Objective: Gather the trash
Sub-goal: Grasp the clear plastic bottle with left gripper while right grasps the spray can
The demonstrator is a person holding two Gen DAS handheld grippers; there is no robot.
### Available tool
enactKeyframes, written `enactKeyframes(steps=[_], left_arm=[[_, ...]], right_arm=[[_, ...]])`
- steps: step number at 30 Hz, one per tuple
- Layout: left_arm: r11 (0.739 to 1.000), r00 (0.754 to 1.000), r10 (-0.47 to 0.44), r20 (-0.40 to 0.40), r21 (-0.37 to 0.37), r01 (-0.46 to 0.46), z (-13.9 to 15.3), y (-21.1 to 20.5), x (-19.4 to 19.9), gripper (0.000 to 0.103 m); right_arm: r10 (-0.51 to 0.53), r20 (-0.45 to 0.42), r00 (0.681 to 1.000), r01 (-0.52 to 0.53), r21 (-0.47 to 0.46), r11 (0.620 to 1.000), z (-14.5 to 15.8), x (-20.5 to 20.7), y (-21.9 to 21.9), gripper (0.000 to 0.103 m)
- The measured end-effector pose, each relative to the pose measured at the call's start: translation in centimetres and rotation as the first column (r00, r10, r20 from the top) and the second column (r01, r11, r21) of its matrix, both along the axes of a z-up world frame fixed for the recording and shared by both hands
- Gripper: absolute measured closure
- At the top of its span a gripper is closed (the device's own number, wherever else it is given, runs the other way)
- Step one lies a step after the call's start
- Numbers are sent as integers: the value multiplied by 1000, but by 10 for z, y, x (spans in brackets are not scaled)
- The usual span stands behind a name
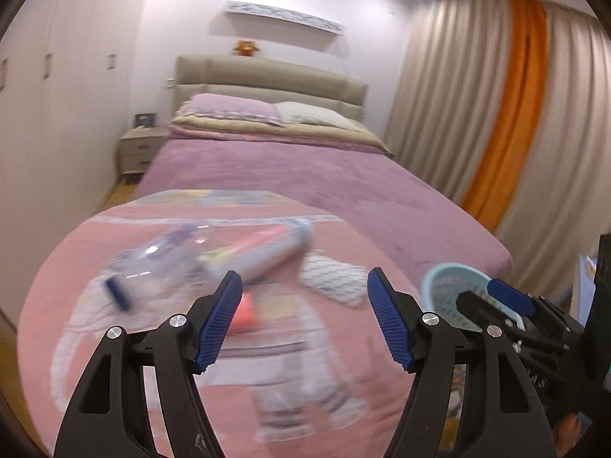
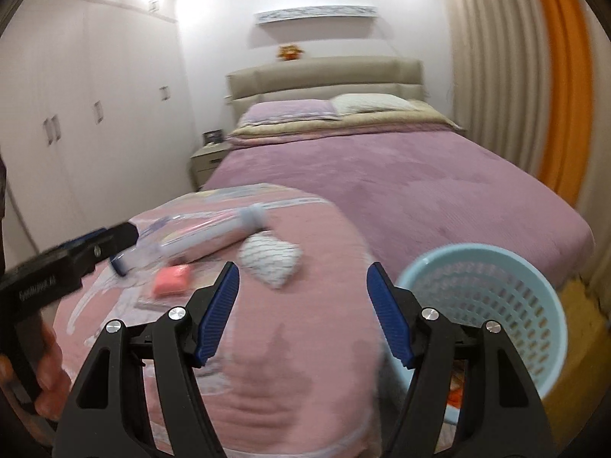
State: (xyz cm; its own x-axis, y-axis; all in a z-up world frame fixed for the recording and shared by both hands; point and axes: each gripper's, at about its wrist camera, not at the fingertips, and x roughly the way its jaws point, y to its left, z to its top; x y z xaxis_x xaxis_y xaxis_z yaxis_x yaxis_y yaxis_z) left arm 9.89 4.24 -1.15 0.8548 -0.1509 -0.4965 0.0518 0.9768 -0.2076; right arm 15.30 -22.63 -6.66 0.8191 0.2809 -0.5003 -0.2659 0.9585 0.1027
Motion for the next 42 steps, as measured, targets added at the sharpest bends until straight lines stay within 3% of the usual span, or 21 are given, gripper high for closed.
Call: enactKeyframes(steps=[8, 12, 17, 21, 24, 29, 32, 37, 40, 42], left_arm=[[982, 984, 178, -22, -52, -179, -8, 94, -32, 36], [964, 967, 251, -48, -81, -255, -13, 137, -45, 36], [955, 955, 283, -86, -64, -289, -19, 168, -43, 36], [972, 967, 222, -125, -47, -230, -26, 169, -23, 36], [985, 974, 172, -148, 6, -173, -30, 160, 7, 29], [994, 977, 60, -205, 104, -39, -39, 142, 62, 29], [983, 966, 47, -255, 185, 1, -50, 135, 86, 29], [976, 949, -27, -313, 198, 93, -66, 129, 112, 29], [971, 936, -58, -346, 200, 134, -77, 128, 123, 29], [964, 928, -75, -364, 213, 161, -83, 124, 126, 31]], right_arm=[[121, 25, 992, -120, -45, 992, -20, -4, 71, 39], [165, -6, 986, -165, -64, 984, -40, 1, 98, 63], [190, -49, 981, -193, -46, 980, -54, 8, 113, 65], [188, -67, 980, -191, -49, 980, -59, 12, 116, 65], [184, -91, 979, -188, -35, 981, -62, 17, 114, 65], [181, -145, 973, -184, -10, 983, -60, 32, 109, 65], [179, -163, 970, -176, 32, 984, -43, 52, 109, 52], [187, -182, 965, -172, 97, 980, -20, 86, 122, 35], [186, -265, 946, -152, 145, 978, -20, 116, 138, 21], [153, -334, 930, -99, 174, 980, -28, 137, 145, 21]])
